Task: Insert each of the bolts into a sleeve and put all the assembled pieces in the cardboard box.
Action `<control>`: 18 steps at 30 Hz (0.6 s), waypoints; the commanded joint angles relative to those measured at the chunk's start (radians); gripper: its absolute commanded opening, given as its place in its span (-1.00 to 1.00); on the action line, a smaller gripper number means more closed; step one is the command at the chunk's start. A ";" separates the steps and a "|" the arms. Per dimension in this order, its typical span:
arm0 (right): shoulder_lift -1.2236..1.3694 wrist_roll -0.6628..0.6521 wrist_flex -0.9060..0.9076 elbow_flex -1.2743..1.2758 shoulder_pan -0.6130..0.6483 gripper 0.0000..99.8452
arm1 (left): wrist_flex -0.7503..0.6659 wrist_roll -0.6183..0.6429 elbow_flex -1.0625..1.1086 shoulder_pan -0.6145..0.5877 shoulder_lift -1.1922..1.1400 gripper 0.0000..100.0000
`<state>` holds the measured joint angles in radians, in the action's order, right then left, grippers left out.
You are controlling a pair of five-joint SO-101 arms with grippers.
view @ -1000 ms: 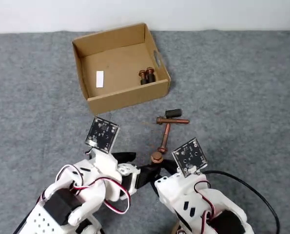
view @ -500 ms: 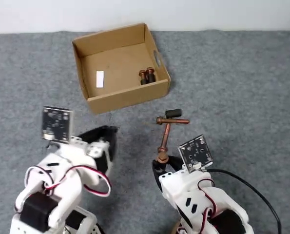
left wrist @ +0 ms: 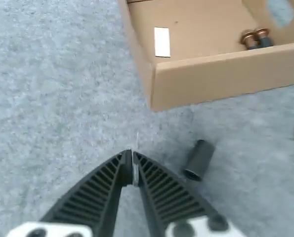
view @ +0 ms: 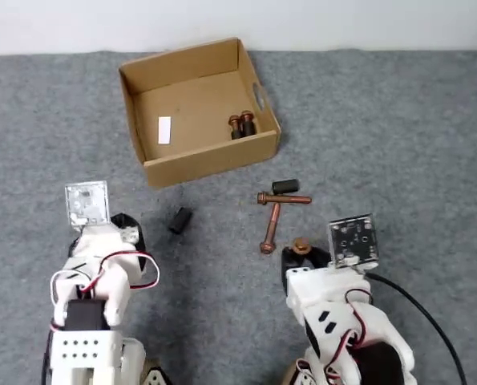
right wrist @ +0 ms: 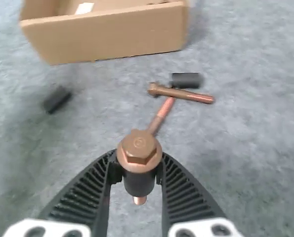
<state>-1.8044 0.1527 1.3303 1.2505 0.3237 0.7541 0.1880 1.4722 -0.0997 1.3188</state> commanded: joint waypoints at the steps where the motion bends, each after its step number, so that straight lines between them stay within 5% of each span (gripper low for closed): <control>1: -0.008 -0.008 -0.030 -0.008 -0.074 -0.98 | -0.184 -0.046 0.110 -0.009 0.011 -0.99; 18: -0.004 -0.005 -0.030 -0.021 -0.266 -0.98 | -0.224 -0.043 0.219 0.034 0.006 -0.99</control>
<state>-1.8044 0.1527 1.3303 1.2643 0.0721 0.5409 0.1542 1.6993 -0.0736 1.3188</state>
